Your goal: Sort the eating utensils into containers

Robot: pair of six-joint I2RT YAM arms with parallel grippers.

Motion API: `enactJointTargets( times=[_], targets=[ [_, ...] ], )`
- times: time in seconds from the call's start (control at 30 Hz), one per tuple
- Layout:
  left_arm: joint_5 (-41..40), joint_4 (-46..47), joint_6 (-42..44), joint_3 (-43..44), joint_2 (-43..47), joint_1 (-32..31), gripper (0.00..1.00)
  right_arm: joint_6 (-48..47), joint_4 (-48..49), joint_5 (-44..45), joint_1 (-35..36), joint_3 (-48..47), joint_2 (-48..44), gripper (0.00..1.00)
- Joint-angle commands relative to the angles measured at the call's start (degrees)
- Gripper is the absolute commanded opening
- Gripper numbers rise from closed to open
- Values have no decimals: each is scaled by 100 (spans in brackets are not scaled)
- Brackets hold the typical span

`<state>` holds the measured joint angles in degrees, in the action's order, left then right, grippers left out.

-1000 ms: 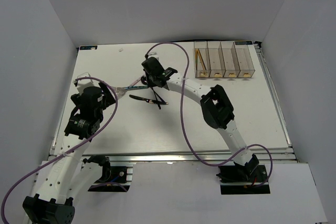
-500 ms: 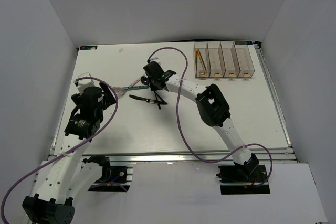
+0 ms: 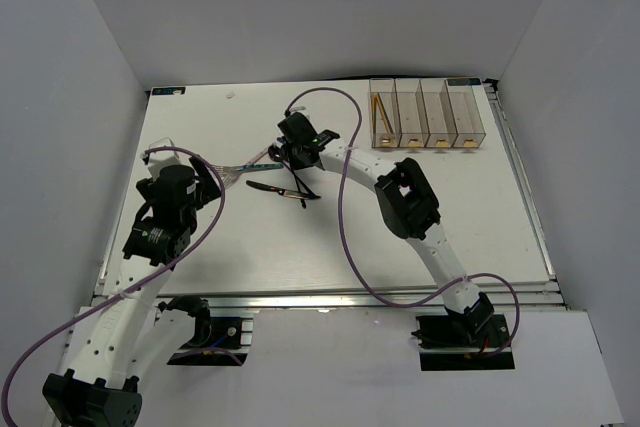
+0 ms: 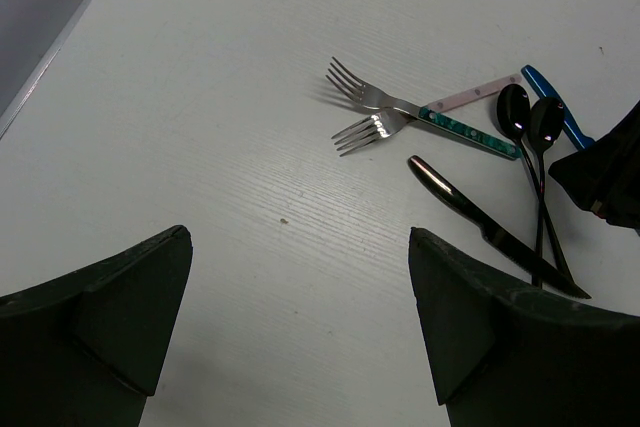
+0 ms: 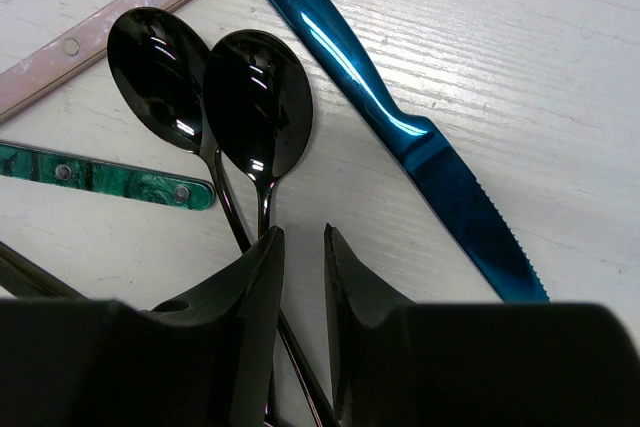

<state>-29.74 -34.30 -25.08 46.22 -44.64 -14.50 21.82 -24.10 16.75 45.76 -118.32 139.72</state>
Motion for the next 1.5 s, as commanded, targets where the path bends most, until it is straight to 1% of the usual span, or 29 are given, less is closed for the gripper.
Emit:
enactJointTargets(
  times=[0.0, 0.1, 0.27, 0.53, 0.83, 1.1, 1.33, 1.47],
  targets=[
    [21, 29, 21, -7, 26, -26, 98, -29, 36, 12, -5, -148, -128, 29],
    [29, 29, 21, -7, 26, -35, 98, 15, 264, -5, -6, 160, -383, 29],
    [29, 29, 21, 1, 17, -26, 98, 6, 441, -32, 56, 388, -586, 29],
    [21, 20, 21, -7, 26, -35, 98, -29, 362, 12, 100, 213, -411, 30],
    [29, 38, 21, -7, 17, -35, 98, -29, 432, 241, 144, 231, -533, 32],
    [29, 38, 21, -7, 8, -35, 98, -91, 582, 188, 232, 336, -683, 32],
    [29, 38, 21, -7, 8, -44, 98, -152, 538, 179, 258, 196, -578, 32],
    [29, 38, 21, -16, 8, -61, 98, -214, 433, 214, 258, -15, -350, 32]
  ],
)
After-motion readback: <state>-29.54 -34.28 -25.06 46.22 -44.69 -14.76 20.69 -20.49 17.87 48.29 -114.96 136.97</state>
